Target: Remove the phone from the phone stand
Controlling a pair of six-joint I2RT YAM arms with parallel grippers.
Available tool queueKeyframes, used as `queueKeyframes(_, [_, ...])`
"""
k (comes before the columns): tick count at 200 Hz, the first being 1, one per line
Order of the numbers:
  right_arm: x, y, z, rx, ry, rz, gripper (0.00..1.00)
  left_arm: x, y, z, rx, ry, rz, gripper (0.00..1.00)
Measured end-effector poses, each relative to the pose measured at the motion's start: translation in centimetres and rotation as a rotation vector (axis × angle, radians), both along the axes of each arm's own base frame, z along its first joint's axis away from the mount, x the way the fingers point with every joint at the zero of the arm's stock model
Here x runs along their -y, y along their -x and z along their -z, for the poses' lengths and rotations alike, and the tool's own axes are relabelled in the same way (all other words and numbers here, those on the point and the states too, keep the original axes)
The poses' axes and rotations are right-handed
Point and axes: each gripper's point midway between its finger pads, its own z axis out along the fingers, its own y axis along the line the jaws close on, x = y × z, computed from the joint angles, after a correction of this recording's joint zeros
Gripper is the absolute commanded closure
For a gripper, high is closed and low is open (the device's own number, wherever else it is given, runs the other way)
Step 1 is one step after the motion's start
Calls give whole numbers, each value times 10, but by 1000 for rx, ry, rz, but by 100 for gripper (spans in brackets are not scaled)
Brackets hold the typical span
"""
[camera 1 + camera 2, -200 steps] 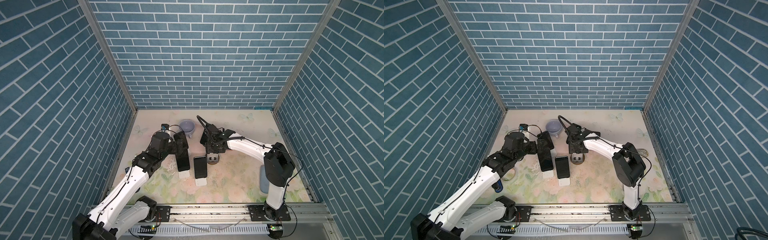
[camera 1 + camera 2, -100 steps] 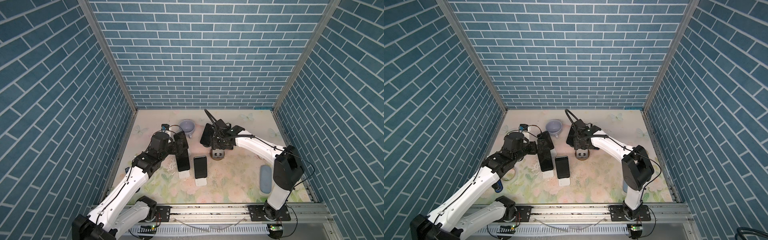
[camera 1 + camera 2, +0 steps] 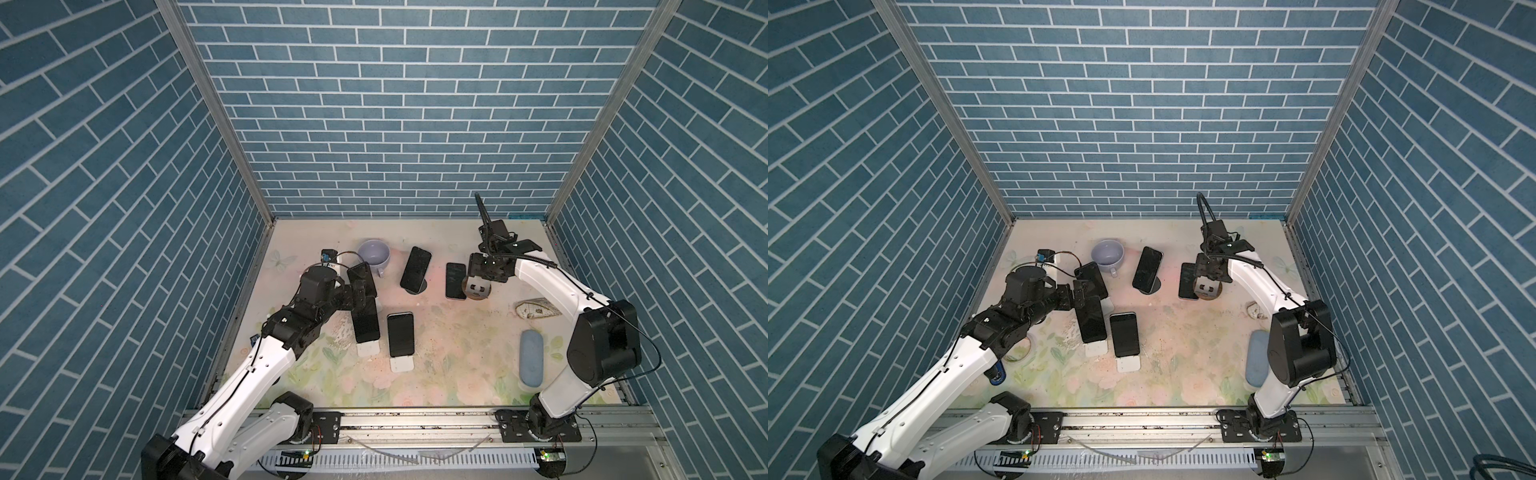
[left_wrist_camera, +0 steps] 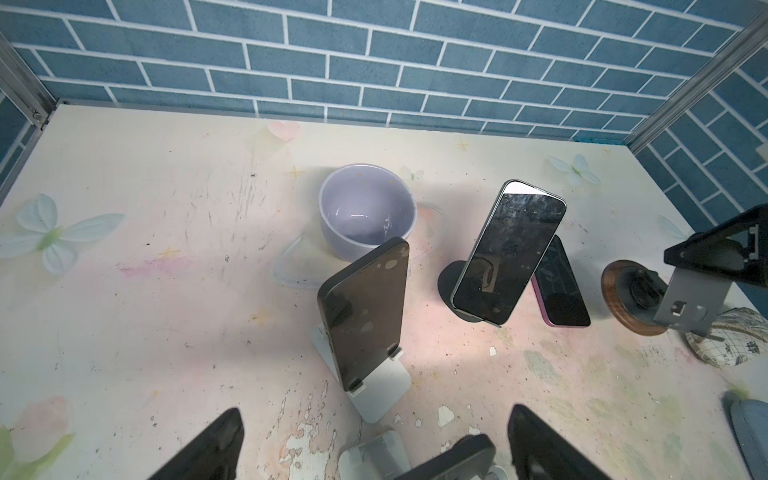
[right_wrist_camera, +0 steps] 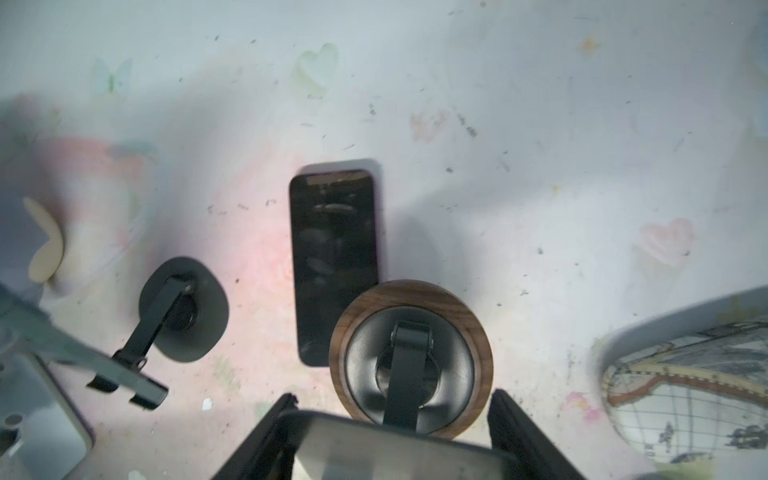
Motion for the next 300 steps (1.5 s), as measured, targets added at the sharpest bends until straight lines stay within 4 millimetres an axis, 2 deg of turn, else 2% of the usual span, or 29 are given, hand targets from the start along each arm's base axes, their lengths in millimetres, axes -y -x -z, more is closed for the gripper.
queueKeyframes(23, [29,-14,6,0,3,67,48,-1,1,-2,4,5,-3,0])
queueKeyframes(65, [72,-31,36,-52,13,172,48,-2,3,-3,5,9,-5,0])
queueKeyframes(89, [91,-37,46,-68,19,218,48,-3,5,-2,-4,7,-7,0])
queueKeyframes(126, [111,-45,49,-60,19,267,48,-4,7,-2,-6,5,-11,0])
queueKeyframes(157, [119,-49,55,-60,16,285,47,-5,7,-1,-11,2,-11,0])
queueKeyframes(241, [119,-53,56,-58,1,287,39,-4,8,4,-30,-6,-6,0])
queueKeyframes(284, [119,-53,56,-58,-6,287,21,-4,8,4,-29,-9,-4,0])
queueKeyframes(300, [117,-54,56,-56,-16,286,18,-4,8,4,-28,-12,-3,0])
